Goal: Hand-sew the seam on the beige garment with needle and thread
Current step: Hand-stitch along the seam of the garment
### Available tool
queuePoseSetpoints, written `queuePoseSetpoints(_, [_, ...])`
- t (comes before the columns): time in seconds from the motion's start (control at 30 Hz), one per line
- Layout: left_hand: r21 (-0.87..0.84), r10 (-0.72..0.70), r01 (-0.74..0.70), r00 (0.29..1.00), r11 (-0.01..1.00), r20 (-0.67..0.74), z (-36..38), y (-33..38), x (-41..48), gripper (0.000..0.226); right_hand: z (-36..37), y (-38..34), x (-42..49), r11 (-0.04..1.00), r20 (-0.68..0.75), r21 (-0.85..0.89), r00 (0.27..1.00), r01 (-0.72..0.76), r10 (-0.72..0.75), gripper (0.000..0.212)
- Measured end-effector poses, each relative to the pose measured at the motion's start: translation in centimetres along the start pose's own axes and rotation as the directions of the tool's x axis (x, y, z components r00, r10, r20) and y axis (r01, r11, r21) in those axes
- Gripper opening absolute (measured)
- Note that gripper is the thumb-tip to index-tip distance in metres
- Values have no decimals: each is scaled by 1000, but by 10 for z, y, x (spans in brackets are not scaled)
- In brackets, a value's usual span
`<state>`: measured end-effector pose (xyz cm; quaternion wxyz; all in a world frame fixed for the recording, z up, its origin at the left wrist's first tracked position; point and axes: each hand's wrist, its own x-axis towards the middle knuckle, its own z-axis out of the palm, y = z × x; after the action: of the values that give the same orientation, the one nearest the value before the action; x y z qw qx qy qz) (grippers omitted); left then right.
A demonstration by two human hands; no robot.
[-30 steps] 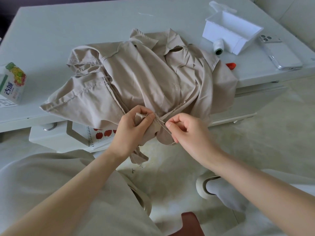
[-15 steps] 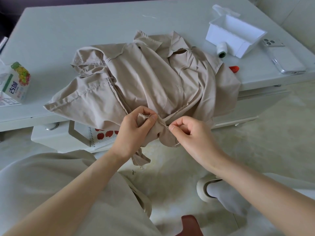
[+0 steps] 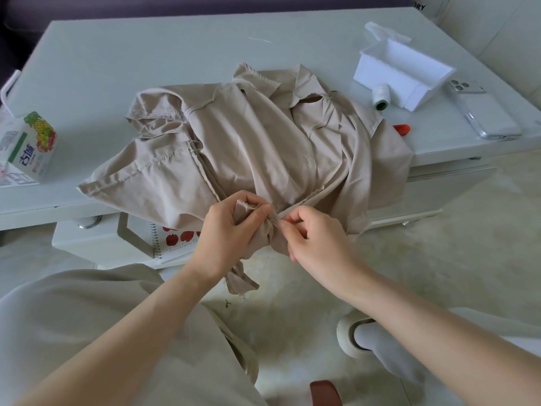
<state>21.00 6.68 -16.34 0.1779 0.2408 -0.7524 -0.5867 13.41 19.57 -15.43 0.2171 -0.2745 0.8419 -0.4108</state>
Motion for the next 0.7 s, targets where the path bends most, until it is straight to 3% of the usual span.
queuePoseSetpoints(0.37, [-46,-4,7,999,999,53,4,-3,3,9,5,-13,18,996,72,-16,993,-92,93,15])
queuePoseSetpoints(0.53, [-118,51,-45,997,992,55,7,0,4,10,6,-18,19,949,104,220,973,-226,208,17])
queuePoseSetpoints(0.7, [-168,42,-41,999,985,4,13,3,11,12,-6,-25,21,668,294,637,922,-385,251,21])
